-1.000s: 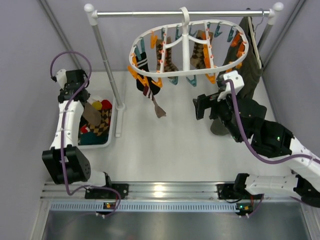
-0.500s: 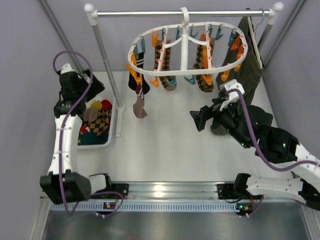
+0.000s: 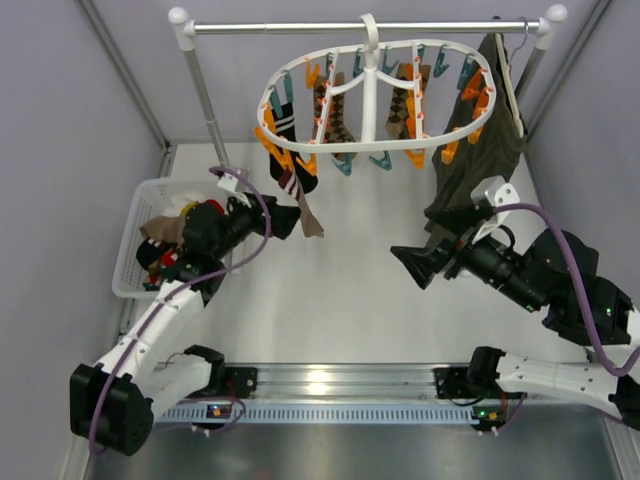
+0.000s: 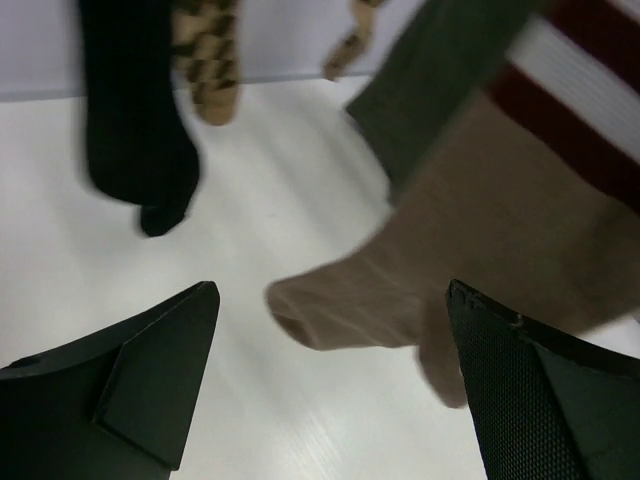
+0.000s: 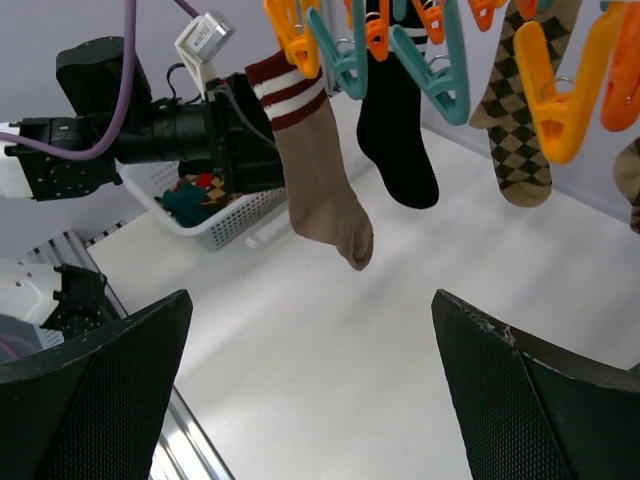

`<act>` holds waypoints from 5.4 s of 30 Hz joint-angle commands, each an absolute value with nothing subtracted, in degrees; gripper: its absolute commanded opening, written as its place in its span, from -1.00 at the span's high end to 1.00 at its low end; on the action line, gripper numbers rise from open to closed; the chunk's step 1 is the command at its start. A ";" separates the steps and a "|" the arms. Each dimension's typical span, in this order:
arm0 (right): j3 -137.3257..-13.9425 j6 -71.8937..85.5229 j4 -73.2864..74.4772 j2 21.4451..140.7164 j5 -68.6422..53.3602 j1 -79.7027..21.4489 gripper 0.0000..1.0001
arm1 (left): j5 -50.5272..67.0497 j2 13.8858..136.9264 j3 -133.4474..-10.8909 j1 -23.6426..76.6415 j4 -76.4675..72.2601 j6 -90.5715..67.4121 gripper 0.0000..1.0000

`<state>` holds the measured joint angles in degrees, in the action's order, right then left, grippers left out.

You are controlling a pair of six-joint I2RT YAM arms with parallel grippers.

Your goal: Remove the socks clipped to the hanger

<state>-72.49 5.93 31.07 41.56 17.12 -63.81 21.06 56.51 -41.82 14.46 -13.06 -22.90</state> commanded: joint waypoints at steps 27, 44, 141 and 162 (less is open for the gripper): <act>-71.28 3.60 23.73 46.32 5.01 -63.28 -0.99 | 18.28 67.41 -40.07 28.74 -38.41 -9.58 -0.50; -78.03 9.05 18.63 48.51 10.54 -63.28 -0.99 | -27.04 66.70 -43.59 55.97 -38.32 -2.48 1.00; -103.01 -8.62 15.91 88.07 45.71 -67.85 0.73 | -39.37 71.72 -43.16 72.69 -38.41 -0.97 1.00; -100.11 -4.22 15.12 84.38 36.57 -67.85 0.40 | -60.37 56.54 -37.51 63.22 -16.03 -15.63 1.00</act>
